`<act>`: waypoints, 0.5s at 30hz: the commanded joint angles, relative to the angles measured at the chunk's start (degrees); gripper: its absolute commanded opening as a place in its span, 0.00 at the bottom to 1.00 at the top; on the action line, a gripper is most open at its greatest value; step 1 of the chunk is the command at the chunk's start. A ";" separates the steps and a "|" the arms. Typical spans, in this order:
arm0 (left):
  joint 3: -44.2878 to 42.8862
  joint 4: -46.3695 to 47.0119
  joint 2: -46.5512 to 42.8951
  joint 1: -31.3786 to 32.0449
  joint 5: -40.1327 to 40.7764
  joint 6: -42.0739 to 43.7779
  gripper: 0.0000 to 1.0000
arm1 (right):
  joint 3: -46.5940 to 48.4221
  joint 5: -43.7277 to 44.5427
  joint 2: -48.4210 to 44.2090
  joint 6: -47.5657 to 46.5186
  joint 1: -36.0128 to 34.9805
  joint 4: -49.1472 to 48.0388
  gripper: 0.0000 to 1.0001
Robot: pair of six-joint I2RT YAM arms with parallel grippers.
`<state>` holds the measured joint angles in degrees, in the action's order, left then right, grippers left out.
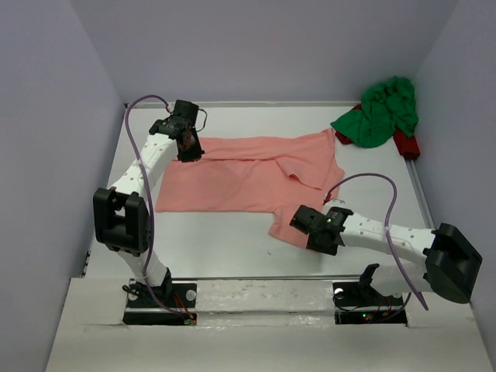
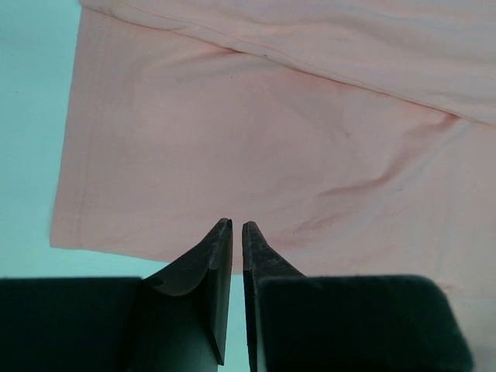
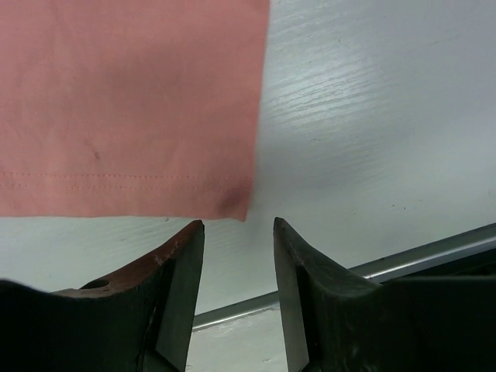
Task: Fold and stack the t-shirts
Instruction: Grap the side of the flattened tshirt closest away from the robot with both arms
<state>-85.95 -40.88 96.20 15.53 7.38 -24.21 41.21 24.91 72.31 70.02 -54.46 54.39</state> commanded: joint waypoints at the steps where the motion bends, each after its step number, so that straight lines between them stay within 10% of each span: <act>1: -0.45 0.37 -2.69 -0.15 -1.05 1.35 0.21 | -0.08 1.29 0.98 -1.11 1.36 -3.67 0.45; 15: -0.27 -0.69 -6.38 -0.24 -2.37 1.71 0.21 | -3.42 -1.35 4.24 0.82 1.37 -8.51 0.41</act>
<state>-85.95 -40.99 94.54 15.53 6.17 -23.86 38.50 23.18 75.85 69.10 -53.23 47.92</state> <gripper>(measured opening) 0.211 0.420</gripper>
